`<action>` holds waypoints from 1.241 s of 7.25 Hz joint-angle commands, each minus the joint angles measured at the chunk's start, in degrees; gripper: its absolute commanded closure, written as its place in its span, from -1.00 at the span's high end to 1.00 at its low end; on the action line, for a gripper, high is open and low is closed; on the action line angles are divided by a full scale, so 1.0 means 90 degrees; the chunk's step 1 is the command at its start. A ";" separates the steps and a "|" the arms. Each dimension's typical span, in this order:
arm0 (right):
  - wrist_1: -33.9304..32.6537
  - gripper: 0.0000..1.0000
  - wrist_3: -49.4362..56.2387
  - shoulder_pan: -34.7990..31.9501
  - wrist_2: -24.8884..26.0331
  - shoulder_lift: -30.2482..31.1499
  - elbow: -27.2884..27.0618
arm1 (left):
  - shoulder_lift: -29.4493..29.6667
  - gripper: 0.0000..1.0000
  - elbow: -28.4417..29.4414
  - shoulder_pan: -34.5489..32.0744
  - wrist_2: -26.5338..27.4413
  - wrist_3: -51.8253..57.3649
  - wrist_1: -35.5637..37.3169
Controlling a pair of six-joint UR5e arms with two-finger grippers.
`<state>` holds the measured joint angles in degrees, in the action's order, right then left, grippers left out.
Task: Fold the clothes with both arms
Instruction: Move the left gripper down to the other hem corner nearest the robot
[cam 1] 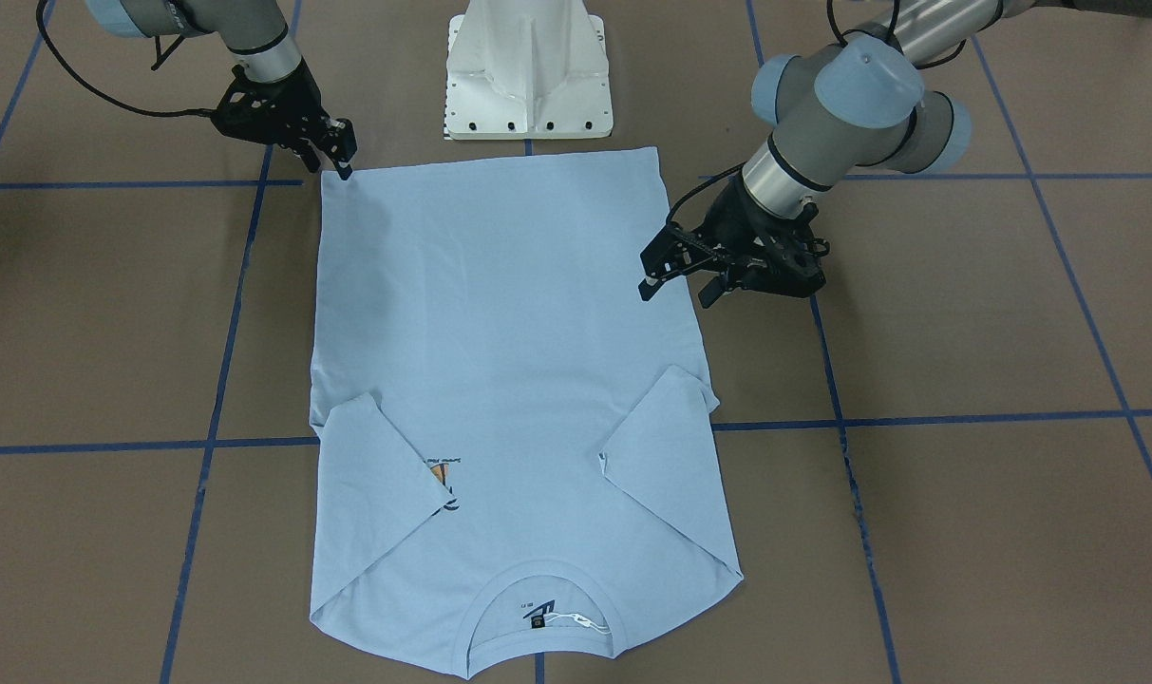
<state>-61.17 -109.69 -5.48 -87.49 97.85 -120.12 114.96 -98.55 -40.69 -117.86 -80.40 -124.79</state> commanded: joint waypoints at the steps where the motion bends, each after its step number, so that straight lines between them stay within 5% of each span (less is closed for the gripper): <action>1: 0.0000 -1.00 0.0000 -0.0006 -0.0016 0.0026 -0.0012 | 0.0000 0.82 0.0003 0.0000 -0.0010 -0.0002 -0.0001; 4: 0.0000 -1.00 0.0000 -0.0084 -0.0016 0.0036 -0.0129 | 0.0039 0.81 -0.0133 0.0261 0.0087 -0.0585 0.0047; 6: 0.0000 -1.00 0.0000 -0.0123 -0.0035 0.0202 -0.0363 | -0.0106 0.80 -0.0745 0.1302 0.1399 -0.1426 0.0319; 8: 0.0000 -1.00 0.0000 -0.0046 -0.0055 0.0309 -0.0471 | -0.0360 0.80 -0.1643 0.2543 0.2727 -0.1535 0.1991; 9: 0.0000 -1.00 0.0000 0.0061 -0.0045 0.0319 -0.0510 | -0.0951 0.80 -0.2063 0.3013 0.3131 -0.1787 0.2126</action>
<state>-61.17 -109.69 -5.85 -87.93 100.47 -124.23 110.96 -112.55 -19.18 -95.14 -94.50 -109.76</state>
